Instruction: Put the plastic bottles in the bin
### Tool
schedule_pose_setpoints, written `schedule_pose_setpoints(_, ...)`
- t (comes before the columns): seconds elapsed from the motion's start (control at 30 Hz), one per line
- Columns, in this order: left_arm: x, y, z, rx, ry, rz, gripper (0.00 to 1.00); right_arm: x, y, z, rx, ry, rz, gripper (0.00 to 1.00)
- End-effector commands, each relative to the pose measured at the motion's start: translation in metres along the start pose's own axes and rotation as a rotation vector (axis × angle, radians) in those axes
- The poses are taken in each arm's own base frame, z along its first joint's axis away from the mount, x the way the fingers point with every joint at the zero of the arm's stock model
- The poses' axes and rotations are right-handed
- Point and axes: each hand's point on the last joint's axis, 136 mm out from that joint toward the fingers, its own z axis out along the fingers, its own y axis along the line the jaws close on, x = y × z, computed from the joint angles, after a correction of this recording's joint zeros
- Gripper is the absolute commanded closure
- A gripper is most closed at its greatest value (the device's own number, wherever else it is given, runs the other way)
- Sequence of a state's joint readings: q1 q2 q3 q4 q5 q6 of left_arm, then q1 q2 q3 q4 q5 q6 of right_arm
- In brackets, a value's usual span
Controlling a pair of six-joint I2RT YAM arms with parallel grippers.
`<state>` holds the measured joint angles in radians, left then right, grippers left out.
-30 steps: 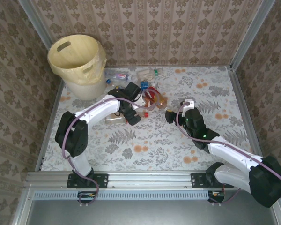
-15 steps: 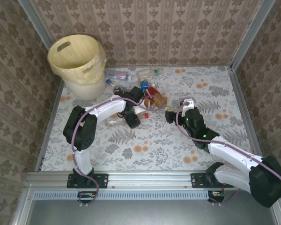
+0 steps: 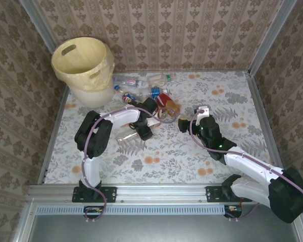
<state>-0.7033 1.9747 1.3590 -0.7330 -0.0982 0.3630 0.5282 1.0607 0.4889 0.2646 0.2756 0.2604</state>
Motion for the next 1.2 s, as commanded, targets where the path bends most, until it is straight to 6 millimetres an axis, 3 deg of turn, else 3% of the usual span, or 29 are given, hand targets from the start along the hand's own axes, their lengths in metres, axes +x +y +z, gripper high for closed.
schedule_pose_setpoints(0.0, 0.008, 0.007, 0.008, -0.060, 0.035, 0.006, 0.34, -0.019, 0.006, -0.003, -0.024, -0.045, 0.001, 0.00)
schedule_pose_setpoints(0.1, 0.000, 0.009, -0.003, -0.075, -0.026, -0.009, 0.41, -0.020, 0.005, -0.004, -0.022, -0.049, 0.000, 0.00)
schedule_pose_setpoints(0.27, -0.015, 0.018, -0.041, -0.072, -0.187, -0.075, 0.49, -0.023, 0.008, -0.004, -0.033, -0.055, -0.007, 0.00)
schedule_pose_setpoints(0.5, -0.033, 0.046, -0.112, -0.099, -0.490, -0.202, 0.53, -0.027, 0.027, -0.005, -0.129, -0.047, -0.066, 0.00)
schedule_pose_setpoints(0.87, -0.028, 0.096, -0.224, -0.109, -0.969, -0.492, 0.54, -0.033, 0.064, -0.004, -0.264, -0.040, -0.123, 0.00)
schedule_pose_setpoints(1.17, -0.004, 0.169, -0.333, -0.298, -1.311, -0.717, 0.54, -0.035, 0.088, 0.006, -0.305, -0.016, -0.161, 0.00)
